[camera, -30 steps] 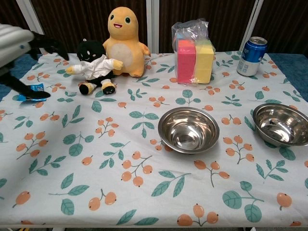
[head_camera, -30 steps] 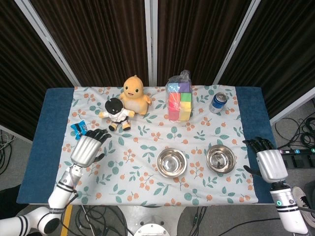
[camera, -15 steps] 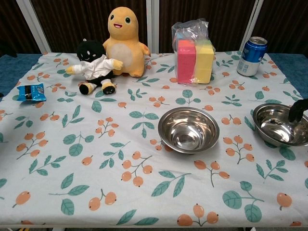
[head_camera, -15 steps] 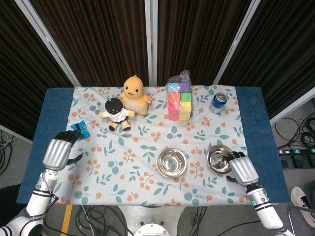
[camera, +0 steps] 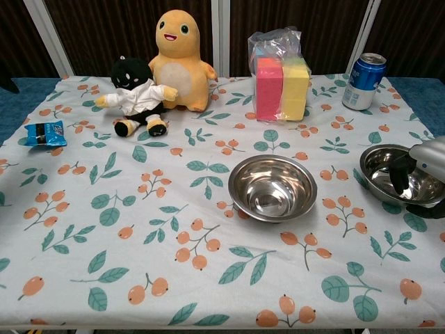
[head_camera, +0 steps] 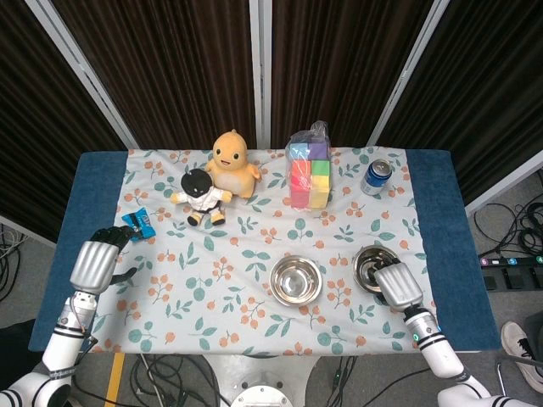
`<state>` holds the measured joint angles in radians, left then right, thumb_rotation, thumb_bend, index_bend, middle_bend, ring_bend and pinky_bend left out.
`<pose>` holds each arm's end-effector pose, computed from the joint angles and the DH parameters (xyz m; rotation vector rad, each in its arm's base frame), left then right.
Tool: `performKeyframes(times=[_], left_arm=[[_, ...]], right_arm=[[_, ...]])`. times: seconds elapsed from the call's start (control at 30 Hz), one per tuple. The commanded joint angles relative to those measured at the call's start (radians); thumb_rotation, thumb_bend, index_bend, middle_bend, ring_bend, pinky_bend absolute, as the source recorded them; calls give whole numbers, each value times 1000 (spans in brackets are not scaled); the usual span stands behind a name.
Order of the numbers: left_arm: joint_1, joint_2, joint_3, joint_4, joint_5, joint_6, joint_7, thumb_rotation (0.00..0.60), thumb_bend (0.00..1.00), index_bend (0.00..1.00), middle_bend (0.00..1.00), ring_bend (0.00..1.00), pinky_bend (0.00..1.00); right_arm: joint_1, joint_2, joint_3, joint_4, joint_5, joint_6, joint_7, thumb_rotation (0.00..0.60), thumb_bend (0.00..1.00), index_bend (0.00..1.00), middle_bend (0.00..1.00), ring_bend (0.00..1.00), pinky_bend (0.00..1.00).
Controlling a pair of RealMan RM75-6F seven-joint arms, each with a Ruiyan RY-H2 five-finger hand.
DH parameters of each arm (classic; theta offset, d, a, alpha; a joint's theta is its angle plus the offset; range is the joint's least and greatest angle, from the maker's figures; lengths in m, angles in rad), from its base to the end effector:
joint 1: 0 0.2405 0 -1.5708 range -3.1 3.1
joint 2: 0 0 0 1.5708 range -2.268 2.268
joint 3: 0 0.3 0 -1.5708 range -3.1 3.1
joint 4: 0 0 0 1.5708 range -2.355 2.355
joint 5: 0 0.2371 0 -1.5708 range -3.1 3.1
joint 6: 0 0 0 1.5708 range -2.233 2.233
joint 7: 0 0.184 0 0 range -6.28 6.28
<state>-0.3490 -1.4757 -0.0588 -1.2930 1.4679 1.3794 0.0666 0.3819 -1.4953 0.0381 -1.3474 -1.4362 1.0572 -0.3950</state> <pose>-0.3226 0.3243 0.0333 -1.5606 -0.8016 -0.9955 -0.3221 -0.3133 -0.0373 1.8939 -0.7526 0.6137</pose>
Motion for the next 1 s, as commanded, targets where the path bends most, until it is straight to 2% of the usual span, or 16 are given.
performKeyframes(times=[0.03, 0.33, 0.57, 0.8, 0.9, 1.0], left_arm=[[1, -6, 0, 9, -1, -6, -6, 600, 150, 357, 372, 295, 323], [0, -4, -6, 6, 4, -13, -16, 600, 151, 357, 372, 294, 345], [0, -5, -9, 3, 10, -15, -20, 600, 152, 356, 372, 295, 346], [13, 19, -37, -21, -16, 6, -19, 600, 152, 356, 374, 295, 346], [27, 27, -45, -24, -21, 28, -34, 600, 152, 356, 376, 295, 344], [40, 30, -49, -12, -22, 47, -58, 600, 153, 356, 383, 295, 339]], right_arm=[[14, -12, 2, 6, 15, -20, -13, 600, 258, 571, 496, 371, 420], [16, -25, -7, 21, 33, -16, -19, 600, 389, 692, 578, 456, 512], [18, -14, -4, 1, 6, 26, -1, 600, 414, 714, 596, 470, 532], [78, 5, 16, -158, -94, 60, -69, 600, 414, 714, 596, 470, 532], [101, -11, 14, -230, -126, 56, -114, 600, 419, 715, 596, 470, 532], [118, -42, 13, -257, -118, 31, -144, 600, 449, 715, 597, 470, 532]])
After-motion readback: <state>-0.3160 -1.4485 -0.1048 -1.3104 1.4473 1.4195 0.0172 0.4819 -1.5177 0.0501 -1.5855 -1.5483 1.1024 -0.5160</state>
